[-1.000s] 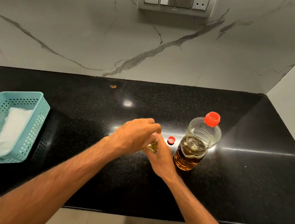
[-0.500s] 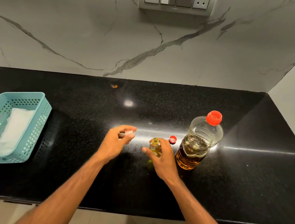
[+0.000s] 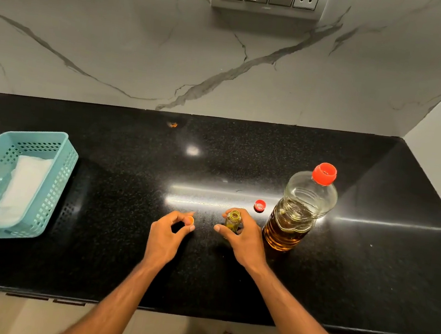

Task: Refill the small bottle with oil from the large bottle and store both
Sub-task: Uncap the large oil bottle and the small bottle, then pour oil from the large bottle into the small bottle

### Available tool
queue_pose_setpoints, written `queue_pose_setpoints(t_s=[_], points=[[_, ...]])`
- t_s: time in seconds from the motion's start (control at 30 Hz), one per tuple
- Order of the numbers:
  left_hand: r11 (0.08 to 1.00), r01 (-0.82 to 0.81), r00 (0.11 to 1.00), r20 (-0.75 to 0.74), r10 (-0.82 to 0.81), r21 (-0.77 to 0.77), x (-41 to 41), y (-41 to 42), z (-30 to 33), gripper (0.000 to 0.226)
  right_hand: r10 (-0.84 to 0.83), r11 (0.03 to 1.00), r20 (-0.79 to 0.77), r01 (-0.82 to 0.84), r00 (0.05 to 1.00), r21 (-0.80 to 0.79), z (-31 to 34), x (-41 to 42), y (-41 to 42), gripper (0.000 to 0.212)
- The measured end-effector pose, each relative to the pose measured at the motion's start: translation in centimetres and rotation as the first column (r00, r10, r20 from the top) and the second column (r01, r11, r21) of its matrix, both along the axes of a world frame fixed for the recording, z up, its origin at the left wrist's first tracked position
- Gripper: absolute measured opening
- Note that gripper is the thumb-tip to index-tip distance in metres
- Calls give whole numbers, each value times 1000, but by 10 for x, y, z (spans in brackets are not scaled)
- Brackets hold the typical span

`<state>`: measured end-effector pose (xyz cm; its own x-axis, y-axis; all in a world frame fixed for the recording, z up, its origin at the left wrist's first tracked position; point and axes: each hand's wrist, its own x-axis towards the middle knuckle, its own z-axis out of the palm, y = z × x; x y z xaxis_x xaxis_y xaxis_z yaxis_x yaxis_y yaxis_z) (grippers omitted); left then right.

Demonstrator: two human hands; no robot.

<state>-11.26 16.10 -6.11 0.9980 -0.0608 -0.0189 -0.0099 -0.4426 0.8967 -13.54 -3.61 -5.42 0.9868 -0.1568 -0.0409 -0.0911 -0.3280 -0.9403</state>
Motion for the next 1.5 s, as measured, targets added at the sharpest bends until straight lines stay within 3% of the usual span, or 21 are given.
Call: queue_pose_setpoints(t_s=[0.2, 0.33, 0.43, 0.53, 0.6, 0.67, 0.77, 0.87, 1.0, 1.07, 1.23, 1.5], points=[[1000, -15, 999, 44, 14, 22, -6, 9, -3, 30, 48, 996, 15, -46, 999, -72, -2, 0, 7, 32], [995, -15, 997, 73, 9, 94, -10, 7, 4, 48, 64, 992, 10, -63, 998, -109, -4, -1, 9, 35], [993, -69, 970, 238, 44, 98, -15, -5, 16, 54, 69, 990, -20, -71, 997, -123, 1, -3, 8, 56], [998, -23, 944, 330, 5, 53, -21, -28, 34, 55, 68, 992, -13, -69, 998, -103, 12, -21, 3, 79], [998, 38, 952, 302, -49, 42, -24, -44, 42, 57, 55, 993, 29, -52, 998, -104, 19, -46, -5, 75], [996, 79, 967, 239, -87, 40, -25, -58, 45, 58, -15, 992, 130, 31, 991, -122, 25, -76, -17, 56], [991, 129, 985, 114, -131, 23, -24, -72, 44, 64, -270, 948, 313, 308, 910, -78, 38, -110, -48, 30], [990, 136, 990, 44, -138, 33, -23, -78, 38, 67, -432, 888, 362, 459, 826, 11, 50, -116, -78, 41], [992, 122, 992, 8, -123, 42, -22, -81, 29, 61, -386, 918, 256, 397, 886, 9, 55, -88, -97, 86], [992, 112, 994, 0, -112, 53, -21, -80, 25, 54, -325, 942, 246, 336, 913, -3, 58, -70, -98, 98], [994, 93, 996, -12, -93, 65, -19, -77, 20, 42, -268, 963, 293, 260, 918, 67, 63, -43, -94, 93], [995, 58, 996, 72, -52, -76, -11, -71, 48, 40, -282, 954, 371, 300, 885, 11, 73, -22, -85, 82]])
